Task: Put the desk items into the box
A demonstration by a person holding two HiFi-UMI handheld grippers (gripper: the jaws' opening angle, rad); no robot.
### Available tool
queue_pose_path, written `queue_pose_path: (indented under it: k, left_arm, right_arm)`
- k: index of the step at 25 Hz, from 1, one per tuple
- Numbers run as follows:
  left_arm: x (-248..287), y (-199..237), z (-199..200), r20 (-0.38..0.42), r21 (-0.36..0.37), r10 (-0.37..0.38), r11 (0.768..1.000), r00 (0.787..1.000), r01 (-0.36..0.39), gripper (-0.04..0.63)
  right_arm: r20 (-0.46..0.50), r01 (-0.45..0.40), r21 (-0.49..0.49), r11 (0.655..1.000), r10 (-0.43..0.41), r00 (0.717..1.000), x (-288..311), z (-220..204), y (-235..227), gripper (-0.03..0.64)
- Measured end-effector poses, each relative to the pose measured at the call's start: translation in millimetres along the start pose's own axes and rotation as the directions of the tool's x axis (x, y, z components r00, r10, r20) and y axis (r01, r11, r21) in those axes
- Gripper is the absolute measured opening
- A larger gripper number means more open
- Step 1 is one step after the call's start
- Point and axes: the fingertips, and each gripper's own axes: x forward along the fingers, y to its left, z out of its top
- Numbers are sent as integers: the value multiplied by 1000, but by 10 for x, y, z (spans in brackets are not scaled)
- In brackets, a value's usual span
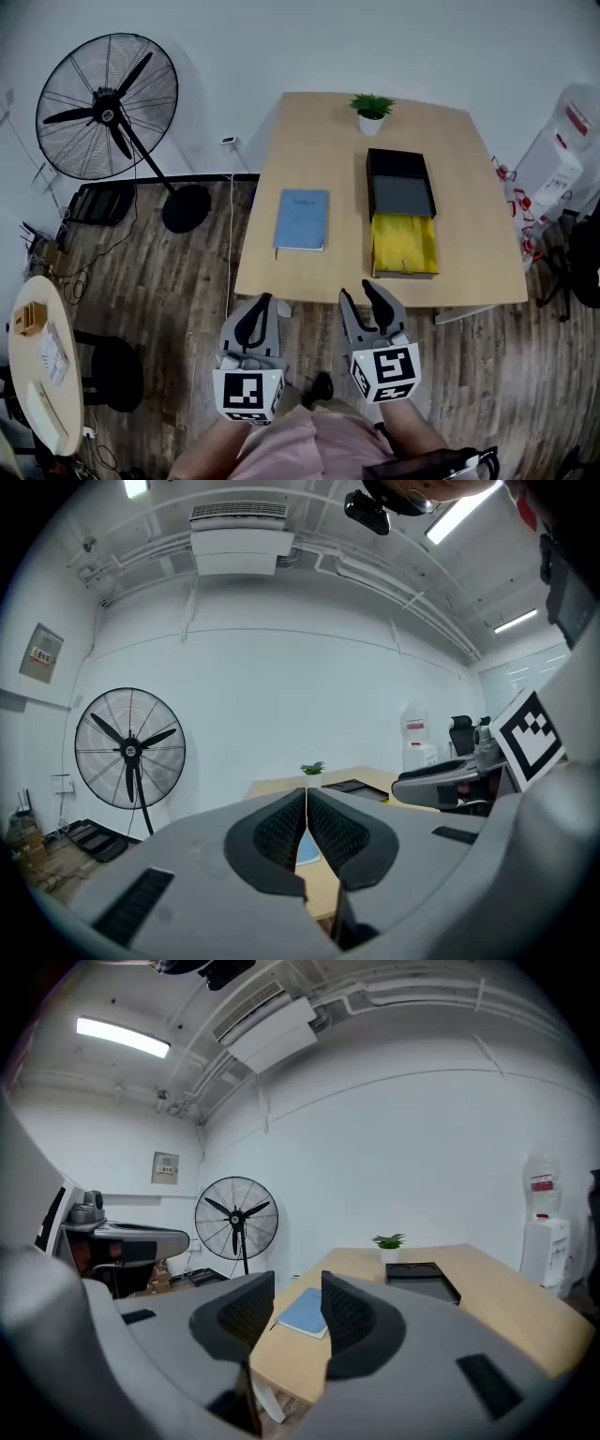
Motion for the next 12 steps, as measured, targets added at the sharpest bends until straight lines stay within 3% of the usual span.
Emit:
queue_pose_path:
  k: [12]
  left_arm:
    - [683,545,-243,-31,-47,13,999,999,-15,15]
  right_arm:
    - [-56,21,-9,1000,-22,998,801,-59,-161,158]
